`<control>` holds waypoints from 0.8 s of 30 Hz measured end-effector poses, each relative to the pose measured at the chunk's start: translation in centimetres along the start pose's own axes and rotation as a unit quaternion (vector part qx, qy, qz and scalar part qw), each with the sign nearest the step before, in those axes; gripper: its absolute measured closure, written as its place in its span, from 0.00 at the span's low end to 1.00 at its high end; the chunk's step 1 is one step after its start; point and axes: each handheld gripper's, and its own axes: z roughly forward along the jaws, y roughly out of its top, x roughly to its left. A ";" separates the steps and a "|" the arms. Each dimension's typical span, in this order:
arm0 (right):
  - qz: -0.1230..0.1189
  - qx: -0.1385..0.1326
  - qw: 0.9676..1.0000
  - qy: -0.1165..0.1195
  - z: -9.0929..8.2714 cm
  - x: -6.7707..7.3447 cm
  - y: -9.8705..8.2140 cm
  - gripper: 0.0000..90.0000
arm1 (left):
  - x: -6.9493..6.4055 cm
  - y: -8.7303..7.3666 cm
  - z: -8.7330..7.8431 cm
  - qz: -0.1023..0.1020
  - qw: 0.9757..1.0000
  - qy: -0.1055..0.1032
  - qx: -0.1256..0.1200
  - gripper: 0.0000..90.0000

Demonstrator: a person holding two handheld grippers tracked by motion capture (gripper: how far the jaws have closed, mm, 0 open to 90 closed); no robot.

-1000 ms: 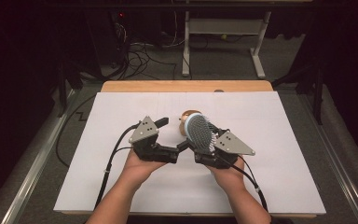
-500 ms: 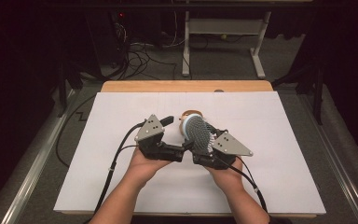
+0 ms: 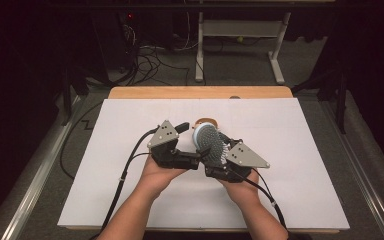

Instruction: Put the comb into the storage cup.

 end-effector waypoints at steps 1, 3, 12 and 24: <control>-0.002 0.000 1.000 0.001 0.0 0.0 0.0 0.23 | 0.0 0.0 0.0 -0.001 1.000 -0.001 0.000 0.05; -0.003 0.000 1.000 0.002 0.0 0.1 0.0 0.23 | 0.0 0.0 0.1 -0.001 1.000 -0.002 0.000 0.07; -0.003 0.000 1.000 0.003 0.1 0.3 0.0 0.23 | -0.1 0.0 0.2 -0.001 1.000 -0.006 0.001 0.13; -0.004 0.002 1.000 0.006 0.2 0.4 -0.1 0.23 | 0.2 -0.1 0.4 -0.010 1.000 -0.017 0.008 0.23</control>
